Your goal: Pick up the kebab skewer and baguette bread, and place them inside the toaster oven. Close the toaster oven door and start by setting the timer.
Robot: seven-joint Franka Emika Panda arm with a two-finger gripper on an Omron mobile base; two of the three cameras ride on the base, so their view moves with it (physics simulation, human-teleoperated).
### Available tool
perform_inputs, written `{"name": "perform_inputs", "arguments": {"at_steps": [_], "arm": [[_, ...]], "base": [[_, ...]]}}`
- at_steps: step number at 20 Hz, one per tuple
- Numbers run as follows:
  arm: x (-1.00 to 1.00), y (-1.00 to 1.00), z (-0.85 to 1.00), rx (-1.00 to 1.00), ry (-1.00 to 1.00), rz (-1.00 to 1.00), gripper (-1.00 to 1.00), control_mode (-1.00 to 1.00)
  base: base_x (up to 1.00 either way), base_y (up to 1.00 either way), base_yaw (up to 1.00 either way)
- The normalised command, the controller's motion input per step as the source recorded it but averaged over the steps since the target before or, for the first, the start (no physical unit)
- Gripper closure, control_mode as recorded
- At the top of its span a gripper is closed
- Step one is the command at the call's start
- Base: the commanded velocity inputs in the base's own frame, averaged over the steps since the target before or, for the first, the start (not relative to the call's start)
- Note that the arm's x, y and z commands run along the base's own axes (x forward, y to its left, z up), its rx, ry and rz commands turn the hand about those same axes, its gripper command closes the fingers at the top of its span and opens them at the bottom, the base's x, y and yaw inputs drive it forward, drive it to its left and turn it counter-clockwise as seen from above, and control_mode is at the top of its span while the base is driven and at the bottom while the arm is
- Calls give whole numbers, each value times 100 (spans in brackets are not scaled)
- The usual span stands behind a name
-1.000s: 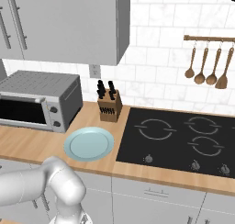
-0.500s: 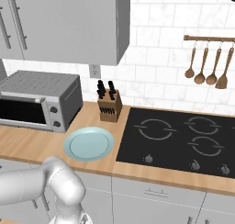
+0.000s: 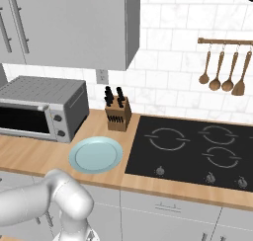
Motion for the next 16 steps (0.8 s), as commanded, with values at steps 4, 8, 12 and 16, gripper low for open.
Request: {"name": "perform_inputs", "arguments": {"at_steps": [4,8,12,16], "arm": [[-60,-42,17,0,0,0,-100,-100],[-39,-69,13,0,0,-2,-100,-100],[-18,-98,4,0,4,-2,-100,-100],[-12,-100,0,0,3,0,-100,-100]], "base": [[0,0,0],[0,0,0],[0,0,0],[0,0,0]]}}
